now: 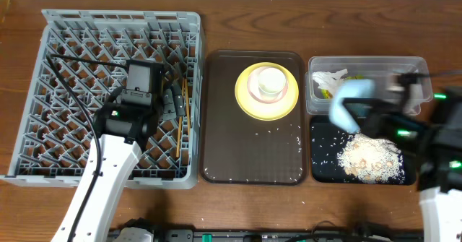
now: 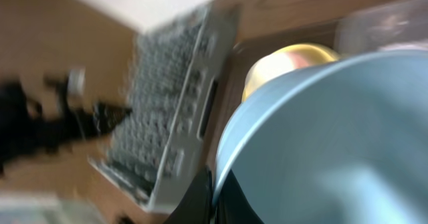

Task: Sort waste into correct bins and load items into the dishwasher
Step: 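Carry the empty bowl back and set it on the brown tray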

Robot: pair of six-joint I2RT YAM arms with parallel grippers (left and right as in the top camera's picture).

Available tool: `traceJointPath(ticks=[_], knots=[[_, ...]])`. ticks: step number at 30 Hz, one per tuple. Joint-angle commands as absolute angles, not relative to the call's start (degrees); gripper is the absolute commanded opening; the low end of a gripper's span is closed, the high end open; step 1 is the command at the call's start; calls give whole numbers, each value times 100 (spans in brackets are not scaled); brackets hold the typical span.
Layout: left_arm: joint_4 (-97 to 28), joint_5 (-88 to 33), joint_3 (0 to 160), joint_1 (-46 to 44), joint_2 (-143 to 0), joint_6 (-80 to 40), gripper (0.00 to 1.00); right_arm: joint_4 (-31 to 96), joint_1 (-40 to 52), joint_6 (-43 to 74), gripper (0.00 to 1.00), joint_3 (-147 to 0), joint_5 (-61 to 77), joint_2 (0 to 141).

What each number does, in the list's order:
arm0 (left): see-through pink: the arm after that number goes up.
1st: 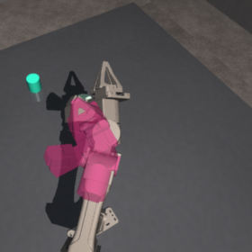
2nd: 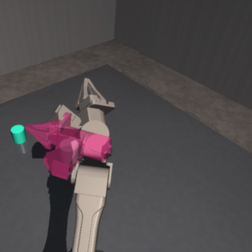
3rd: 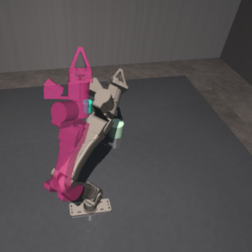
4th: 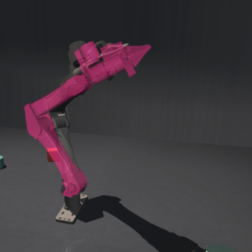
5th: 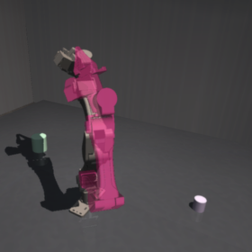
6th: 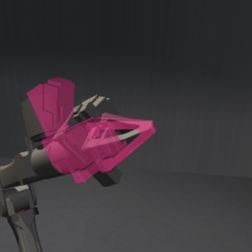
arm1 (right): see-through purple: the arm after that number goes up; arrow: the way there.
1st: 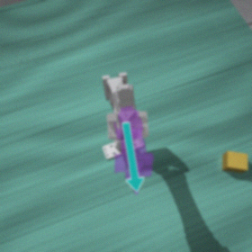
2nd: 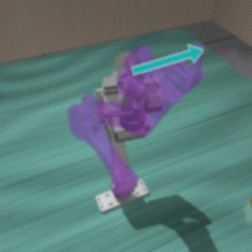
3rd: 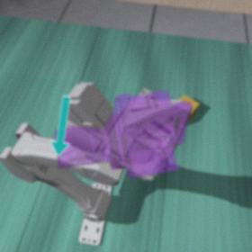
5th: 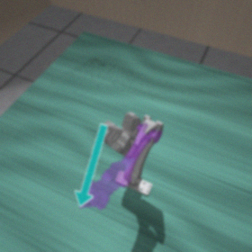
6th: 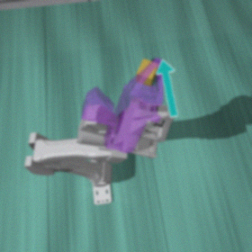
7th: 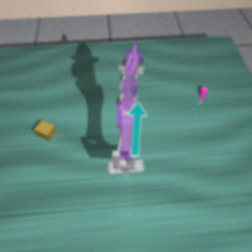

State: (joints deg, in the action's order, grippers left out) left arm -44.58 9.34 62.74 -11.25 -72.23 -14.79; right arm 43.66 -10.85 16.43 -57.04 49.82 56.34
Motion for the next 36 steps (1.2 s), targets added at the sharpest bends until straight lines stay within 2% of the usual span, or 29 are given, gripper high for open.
traceJointPath(ticks=[1, 7, 11, 14, 20, 26, 31, 35, 36], knots=[[-4458, 963, 6276, -1090, -7234, -1490, 93, 4331, 755, 1715, 1, -5819, 2670, 5621], [-4458, 963, 6276, -1090, -7234, -1490, 93, 4104, 3588, 1723, 1, -5815, 897, 6499], [-4458, 963, 6276, -1090, -7234, -1490, 94, 3872, 4678, 1802, 1, -5815, 95, 7397], [-4458, 963, 6276, -1090, -7234, -1490, 93, 3771, 5118, 1929, 1, -5815, -401, 8066], [-4458, 961, 6276, -1090, -7234, -1490, 93, 3400, 5408, 1927, 3, -5815, -292, 8777], [-4456, 961, 6276, -1090, -7234, -1490, 93, 3422, 5402, 1815, 7, -5817, -268, 8827], [-4458, 963, 6276, -1090, -7234, -1490, 93, 3448, 5360, 1625, 28, -5819, -185, 8755], [-4458, 961, 6276, -1090, -7234, -1490, 94, 3489, 5146, 1575, 42, -5863, -187, 8414], [-4458, 963, 6276, -1090, -7234, -1490, 93, 3566, 5063, 1555, 43, -5911, -209, 8283]])
